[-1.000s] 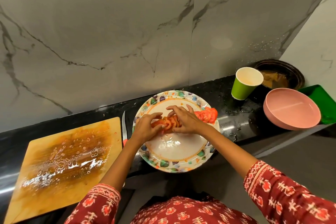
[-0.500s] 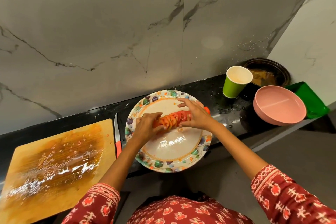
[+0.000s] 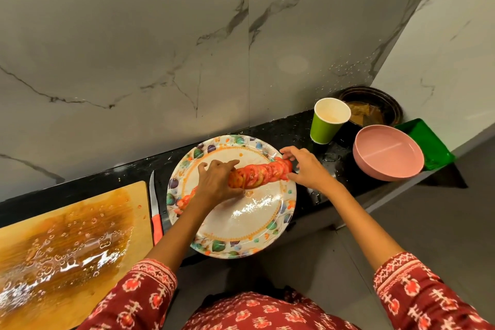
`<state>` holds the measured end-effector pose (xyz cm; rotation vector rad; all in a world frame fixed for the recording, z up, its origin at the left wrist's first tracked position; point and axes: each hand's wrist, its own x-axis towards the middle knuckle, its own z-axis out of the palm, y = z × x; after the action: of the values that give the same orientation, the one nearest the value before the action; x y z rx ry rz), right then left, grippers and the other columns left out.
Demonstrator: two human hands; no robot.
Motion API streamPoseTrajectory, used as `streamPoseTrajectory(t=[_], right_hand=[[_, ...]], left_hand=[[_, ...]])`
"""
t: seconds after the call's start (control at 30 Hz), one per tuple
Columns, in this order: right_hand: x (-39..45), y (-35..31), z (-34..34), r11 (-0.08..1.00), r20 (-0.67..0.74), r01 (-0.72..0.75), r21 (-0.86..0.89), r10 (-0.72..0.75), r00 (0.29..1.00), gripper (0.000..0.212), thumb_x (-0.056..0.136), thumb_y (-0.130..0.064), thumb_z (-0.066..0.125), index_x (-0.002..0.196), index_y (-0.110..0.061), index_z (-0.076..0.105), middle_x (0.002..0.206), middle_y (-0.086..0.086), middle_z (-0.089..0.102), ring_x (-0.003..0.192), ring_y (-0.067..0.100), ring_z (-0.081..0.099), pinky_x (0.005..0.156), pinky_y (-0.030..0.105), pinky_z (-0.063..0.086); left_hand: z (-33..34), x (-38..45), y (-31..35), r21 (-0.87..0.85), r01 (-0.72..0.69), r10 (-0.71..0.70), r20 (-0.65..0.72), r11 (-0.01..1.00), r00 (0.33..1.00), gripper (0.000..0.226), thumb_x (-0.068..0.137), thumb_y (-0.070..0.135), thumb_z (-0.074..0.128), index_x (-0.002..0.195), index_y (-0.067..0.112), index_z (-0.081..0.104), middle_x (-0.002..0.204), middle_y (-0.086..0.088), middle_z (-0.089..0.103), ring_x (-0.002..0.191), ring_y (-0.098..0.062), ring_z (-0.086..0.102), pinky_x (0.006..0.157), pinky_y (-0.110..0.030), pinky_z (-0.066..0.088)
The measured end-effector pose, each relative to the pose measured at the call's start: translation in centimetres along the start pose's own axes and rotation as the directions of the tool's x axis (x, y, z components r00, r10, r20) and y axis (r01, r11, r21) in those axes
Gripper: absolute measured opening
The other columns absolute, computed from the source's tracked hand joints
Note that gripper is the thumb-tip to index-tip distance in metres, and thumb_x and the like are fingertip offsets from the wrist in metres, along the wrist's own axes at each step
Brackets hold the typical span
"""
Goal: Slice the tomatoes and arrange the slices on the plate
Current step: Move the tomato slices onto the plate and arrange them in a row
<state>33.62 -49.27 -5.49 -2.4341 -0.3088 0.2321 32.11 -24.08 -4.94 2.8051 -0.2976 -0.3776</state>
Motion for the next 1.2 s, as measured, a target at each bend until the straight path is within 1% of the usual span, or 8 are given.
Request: streamPoseTrajectory(t=[0.17,0.23,0.3,0.37,0.47,0.63,0.9,1.2], right_hand=[[0.6,0.2,-0.1,1.0,0.016,0.009,-0.011,-0.009,1.0,0.059,0.075,0.001,0.066,0.128,-0.015,0.047,0.115,0.003,0.059,0.108,0.017,0.048,0.076,0.014,0.039],[1.1,0.1,-0.1,1.0,0.045,0.018,-0.025,-0.017,0.999,0.057,0.077,0.0,0.066,0.128,-0.016,0.046,0.117,0.004,0.059,0.111,0.019,0.049,0.081,0.019,0.043],[1.5,0.1,-0.3,0.998,0.099,0.011,-0.07,-0.004,0.995,0.06,0.078,-0.007,0.069,0.13,-0.022,0.043,0.122,0.006,0.057,0.115,0.021,0.047,0.09,0.03,0.046],[1.7,-0.5,-0.5,0.986,0.148,0.012,-0.169,0.013,0.989,0.068,0.077,-0.019,0.072,0.135,-0.025,0.037,0.128,0.008,0.05,0.123,0.023,0.041,0.101,0.04,0.038],[1.9,-1.5,-0.2,0.953,0.184,0.11,-0.283,-0.059,0.981,0.073,0.077,-0.027,0.071,0.139,-0.023,0.034,0.137,0.006,0.043,0.133,0.021,0.029,0.11,0.039,0.019],[2.2,-2.1,1.1,0.951,0.242,0.186,-0.247,-0.126,0.962,0.074,0.077,-0.024,0.069,0.141,-0.02,0.031,0.137,-0.002,0.046,0.138,0.017,0.025,0.117,0.045,0.001],[2.6,-1.7,0.7,0.933,0.232,0.233,-0.273,-0.171,0.958,0.075,0.077,-0.028,0.069,0.141,-0.021,0.03,0.127,-0.005,0.053,0.132,0.016,0.031,0.116,0.047,-0.001],[2.8,-1.7,0.1,0.944,0.281,0.21,-0.256,-0.135,0.95,0.085,0.074,-0.033,0.073,0.144,-0.023,0.025,0.139,-0.004,0.046,0.139,0.015,0.023,0.115,0.048,-0.008]], left_hand=[[0.4,-0.3,0.1,-0.027,0.009,-0.01,-0.021,1.0,1.0,0.075,0.077,0.05,0.067,0.14,0.028,0.033,0.136,-0.003,0.048,0.128,-0.022,0.037,0.108,-0.044,0.02],[0.4,-0.4,0.2,-0.037,0.018,-0.019,-0.031,0.999,0.999,0.073,0.078,0.05,0.066,0.14,0.028,0.033,0.135,-0.003,0.049,0.127,-0.021,0.037,0.107,-0.044,0.02],[0.4,-0.2,0.3,-0.04,0.032,-0.033,-0.028,0.999,0.999,0.075,0.077,0.051,0.067,0.14,0.029,0.033,0.134,-0.002,0.049,0.127,-0.021,0.037,0.108,-0.045,0.02],[0.4,0.1,0.4,-0.035,0.044,-0.045,-0.015,0.998,0.999,0.08,0.074,0.055,0.068,0.141,0.031,0.03,0.135,0.0,0.05,0.128,-0.021,0.036,0.108,-0.047,0.02],[0.4,0.5,0.6,-0.027,0.047,-0.047,0.005,0.999,0.999,0.085,0.072,0.056,0.069,0.142,0.031,0.028,0.137,0.002,0.049,0.131,-0.022,0.034,0.109,-0.05,0.018],[0.9,1.0,1.0,-0.008,0.048,-0.048,-0.006,0.999,0.999,0.077,0.076,0.052,0.067,0.141,0.032,0.03,0.137,0.0,0.048,0.13,-0.021,0.036,0.111,-0.052,0.015],[1.3,1.2,1.7,0.001,0.031,-0.031,-0.024,1.0,0.999,0.074,0.078,0.051,0.065,0.141,0.031,0.031,0.137,-0.001,0.048,0.13,-0.02,0.037,0.113,-0.052,0.012],[1.3,1.5,2.0,-0.015,0.029,-0.029,-0.036,0.999,0.999,0.077,0.076,0.054,0.066,0.141,0.031,0.031,0.138,0.0,0.048,0.13,-0.02,0.036,0.113,-0.051,0.013]])
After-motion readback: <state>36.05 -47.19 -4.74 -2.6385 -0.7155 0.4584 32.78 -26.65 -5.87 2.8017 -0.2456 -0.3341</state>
